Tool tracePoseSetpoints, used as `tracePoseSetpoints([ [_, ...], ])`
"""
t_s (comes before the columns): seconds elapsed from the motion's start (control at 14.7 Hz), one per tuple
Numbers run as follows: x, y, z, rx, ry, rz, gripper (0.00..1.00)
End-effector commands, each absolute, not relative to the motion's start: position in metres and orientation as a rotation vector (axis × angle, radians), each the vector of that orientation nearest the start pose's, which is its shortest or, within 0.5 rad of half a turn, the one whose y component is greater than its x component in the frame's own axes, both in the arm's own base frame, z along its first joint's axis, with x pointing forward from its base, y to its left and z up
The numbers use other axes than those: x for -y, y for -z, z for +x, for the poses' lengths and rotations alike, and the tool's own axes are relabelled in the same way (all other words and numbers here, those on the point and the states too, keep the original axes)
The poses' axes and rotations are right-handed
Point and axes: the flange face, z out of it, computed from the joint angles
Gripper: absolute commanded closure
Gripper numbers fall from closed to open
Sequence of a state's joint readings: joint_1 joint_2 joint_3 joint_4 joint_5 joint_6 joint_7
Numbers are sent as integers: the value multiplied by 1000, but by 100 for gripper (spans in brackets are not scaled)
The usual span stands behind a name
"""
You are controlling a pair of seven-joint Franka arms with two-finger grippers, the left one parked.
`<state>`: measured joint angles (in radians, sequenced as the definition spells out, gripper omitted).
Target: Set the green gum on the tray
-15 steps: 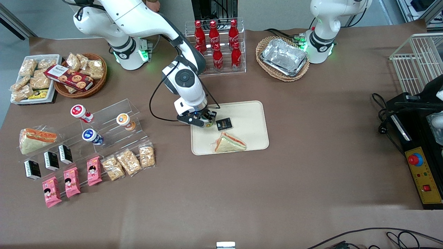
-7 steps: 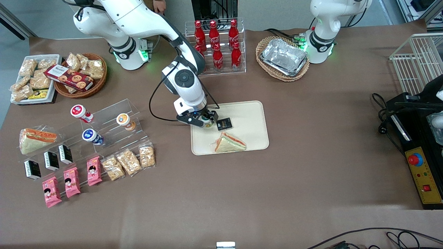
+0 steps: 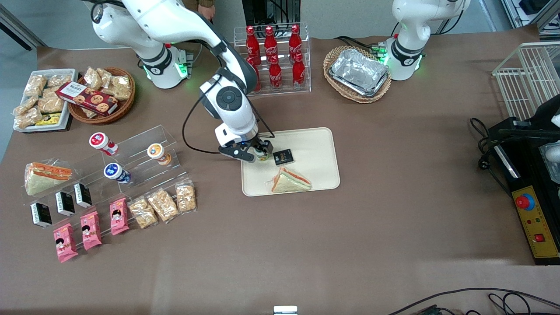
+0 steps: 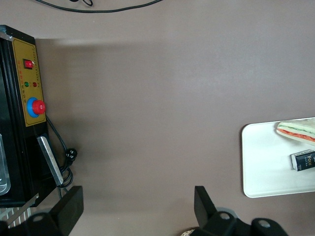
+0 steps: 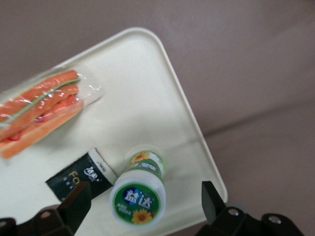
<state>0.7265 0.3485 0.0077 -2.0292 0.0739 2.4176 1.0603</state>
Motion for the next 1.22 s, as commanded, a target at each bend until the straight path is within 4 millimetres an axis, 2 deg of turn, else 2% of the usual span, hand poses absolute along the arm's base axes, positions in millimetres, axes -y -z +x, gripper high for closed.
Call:
tracePoseSetpoints([
  [0.0, -379, -362, 482, -505, -125, -3066, 0],
  [0.2, -358, -444, 509, -346, -179, -3097, 0],
  [0.34, -333, -502, 524, -270, -198, -3103, 0],
  [0.54, -279, -577, 529, -139, -106, -3078, 0],
  [0.61, -256, -591, 534, -120, -63, -3069, 0],
  [0.68, -226, -602, 542, -118, -30, -3061, 0],
  [0.95, -117, -611, 572, 61, 27, -3070, 0],
  [1.09, -77, -611, 578, 102, 36, -3073, 0],
  [1.15, -64, -610, 580, 127, 38, -3084, 0],
])
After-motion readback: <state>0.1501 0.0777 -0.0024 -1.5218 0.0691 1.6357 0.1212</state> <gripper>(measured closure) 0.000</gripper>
